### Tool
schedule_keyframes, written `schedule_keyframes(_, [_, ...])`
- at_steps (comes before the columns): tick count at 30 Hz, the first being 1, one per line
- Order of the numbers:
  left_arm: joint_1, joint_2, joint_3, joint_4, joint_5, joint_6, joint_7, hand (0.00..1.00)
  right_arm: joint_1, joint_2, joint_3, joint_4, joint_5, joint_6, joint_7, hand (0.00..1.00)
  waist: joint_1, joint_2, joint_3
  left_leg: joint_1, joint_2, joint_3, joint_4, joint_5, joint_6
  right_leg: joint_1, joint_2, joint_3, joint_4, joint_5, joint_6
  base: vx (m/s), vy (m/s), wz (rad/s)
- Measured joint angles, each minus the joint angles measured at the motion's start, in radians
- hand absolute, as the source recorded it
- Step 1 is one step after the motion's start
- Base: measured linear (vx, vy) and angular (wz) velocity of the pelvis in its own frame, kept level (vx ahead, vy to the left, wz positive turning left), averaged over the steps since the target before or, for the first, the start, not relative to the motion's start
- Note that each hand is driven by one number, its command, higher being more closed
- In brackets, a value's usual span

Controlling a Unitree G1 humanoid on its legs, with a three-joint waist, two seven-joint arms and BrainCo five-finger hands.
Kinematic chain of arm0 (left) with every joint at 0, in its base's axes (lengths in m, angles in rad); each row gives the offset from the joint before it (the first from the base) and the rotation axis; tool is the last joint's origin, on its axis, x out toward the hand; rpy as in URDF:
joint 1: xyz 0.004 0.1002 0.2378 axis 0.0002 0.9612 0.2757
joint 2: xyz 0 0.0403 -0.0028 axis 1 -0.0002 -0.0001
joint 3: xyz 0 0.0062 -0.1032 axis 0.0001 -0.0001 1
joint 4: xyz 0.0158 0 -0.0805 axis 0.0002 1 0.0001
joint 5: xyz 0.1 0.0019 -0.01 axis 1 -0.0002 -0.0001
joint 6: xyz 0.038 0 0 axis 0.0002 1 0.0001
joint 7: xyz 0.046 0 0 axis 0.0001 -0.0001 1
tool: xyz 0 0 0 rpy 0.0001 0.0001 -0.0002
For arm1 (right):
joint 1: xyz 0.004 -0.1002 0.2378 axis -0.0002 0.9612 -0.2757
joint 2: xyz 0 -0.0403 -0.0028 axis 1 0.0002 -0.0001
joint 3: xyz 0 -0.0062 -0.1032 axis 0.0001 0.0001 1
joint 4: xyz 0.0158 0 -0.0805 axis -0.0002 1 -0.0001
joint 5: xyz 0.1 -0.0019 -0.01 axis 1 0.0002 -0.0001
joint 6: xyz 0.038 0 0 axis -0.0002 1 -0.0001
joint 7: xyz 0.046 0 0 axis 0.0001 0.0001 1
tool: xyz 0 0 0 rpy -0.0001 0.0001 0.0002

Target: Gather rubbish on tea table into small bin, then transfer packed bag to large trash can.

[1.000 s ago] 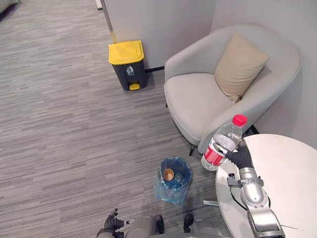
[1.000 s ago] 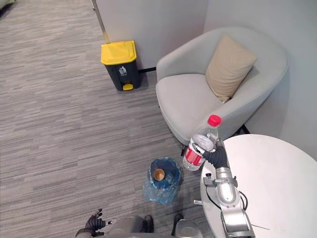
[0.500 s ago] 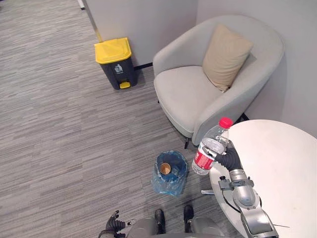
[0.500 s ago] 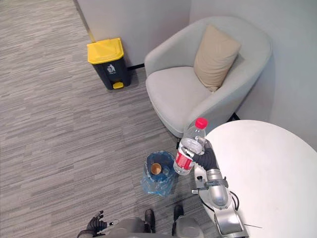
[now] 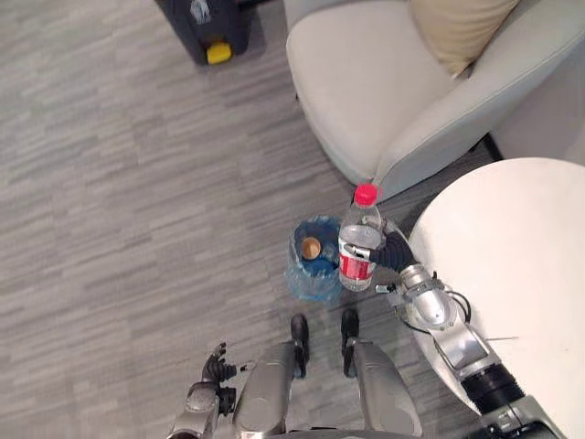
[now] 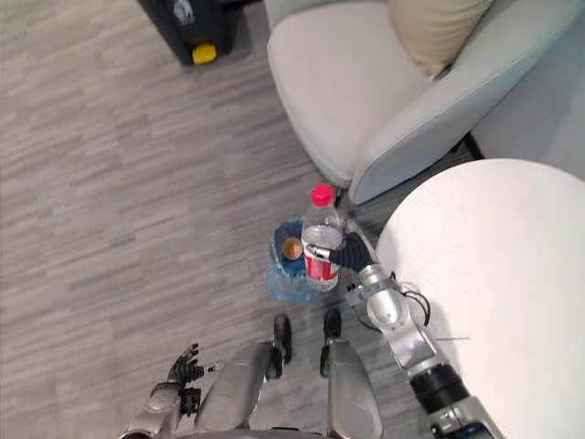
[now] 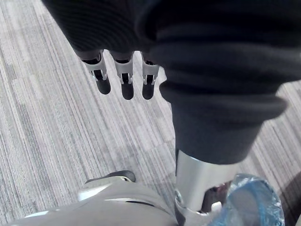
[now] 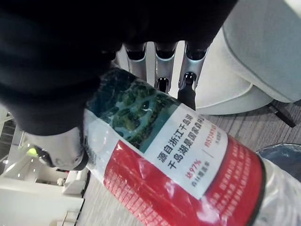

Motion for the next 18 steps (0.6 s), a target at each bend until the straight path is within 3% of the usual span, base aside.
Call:
schedule_keyframes(5, [-0.056,-0.015,0.042,-0.04,-0.004,-0.009,0.019,0.0,-0.066,-0.014,0.038,0.003,-0.004,0.006,-0.014,1.0,0.008,-0.004,0.018,-0.205,0.018,0.016,0.156,-0.055,0.015,-0.196,-0.013,-0.004,0.138,-0.036,0.007,-0.15,0.016,0.04])
schedule_keyframes(8, [-0.111,-0.023,0.079,-0.05,-0.009,-0.012,0.022,0.0,-0.123,-0.012,0.038,0.045,-0.005,0.021,-0.041,1.0,0.031,-0.005,0.045,-0.312,0.035,0.032,0.235,-0.068,0.013,-0.299,-0.015,-0.001,0.206,-0.036,0.003,-0.09,0.012,-0.03])
schedule_keyframes(15, [-0.131,-0.021,0.099,-0.132,-0.018,-0.011,0.04,0.0,-0.275,-0.008,0.036,0.171,-0.019,0.025,-0.08,1.0,0.036,-0.014,0.059,-0.508,0.034,0.031,0.363,-0.081,0.025,-0.487,-0.037,-0.004,0.338,-0.065,0.004,-0.02,0.021,0.1])
schedule_keyframes(18, [-0.121,-0.004,0.066,-0.271,-0.041,-0.016,0.039,0.0,-0.345,-0.038,0.013,0.201,-0.018,0.025,-0.09,1.0,0.051,-0.017,0.094,-0.58,0.019,0.028,0.411,-0.083,0.026,-0.564,-0.062,-0.007,0.41,-0.087,0.004,-0.04,-0.005,0.23])
